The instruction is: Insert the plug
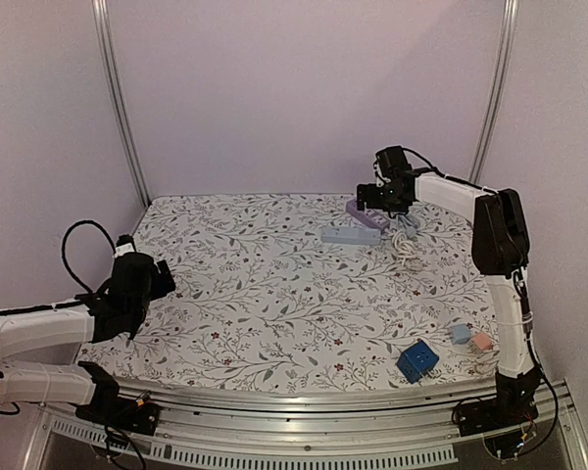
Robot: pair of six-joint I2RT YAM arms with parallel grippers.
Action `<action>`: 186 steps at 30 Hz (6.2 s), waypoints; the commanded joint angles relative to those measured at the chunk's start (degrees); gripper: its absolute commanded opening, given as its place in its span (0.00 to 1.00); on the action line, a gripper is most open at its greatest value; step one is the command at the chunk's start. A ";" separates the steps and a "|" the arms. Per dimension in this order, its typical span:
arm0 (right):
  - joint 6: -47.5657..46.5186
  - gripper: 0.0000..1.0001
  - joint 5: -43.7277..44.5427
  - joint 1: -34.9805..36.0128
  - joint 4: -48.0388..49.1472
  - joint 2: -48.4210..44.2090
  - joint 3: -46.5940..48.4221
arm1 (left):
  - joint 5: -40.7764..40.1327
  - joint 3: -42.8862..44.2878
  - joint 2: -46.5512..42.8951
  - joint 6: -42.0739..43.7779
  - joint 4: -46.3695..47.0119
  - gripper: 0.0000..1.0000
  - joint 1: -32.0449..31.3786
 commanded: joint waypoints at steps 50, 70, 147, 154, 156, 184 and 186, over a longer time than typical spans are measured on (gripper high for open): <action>-15.83 0.28 -0.05 -3.76 4.32 1.79 7.92 | -2.20 2.15 1.86 -0.37 -1.54 0.96 -2.01; -22.09 0.28 -12.61 5.81 10.20 -24.72 -21.33 | -2.67 2.21 2.08 -0.21 -1.53 0.96 -2.44; 25.15 0.99 8.06 36.74 -23.00 -45.50 -53.59 | -3.07 1.54 1.25 2.35 0.83 0.97 -5.06; 33.23 0.99 5.16 36.71 -29.74 -50.51 -59.48 | -3.45 1.60 1.42 2.29 0.83 0.97 -5.40; 34.99 0.99 5.11 36.70 -31.38 -52.02 -60.65 | -3.55 1.62 1.43 2.35 0.83 0.97 -5.44; 35.29 0.62 0.40 36.81 -24.74 -53.64 -67.34 | -3.82 1.89 1.95 2.44 0.83 0.97 -5.70; 35.25 0.69 0.11 36.79 -24.51 -54.14 -67.52 | -3.82 1.94 2.04 2.43 0.75 0.97 -5.70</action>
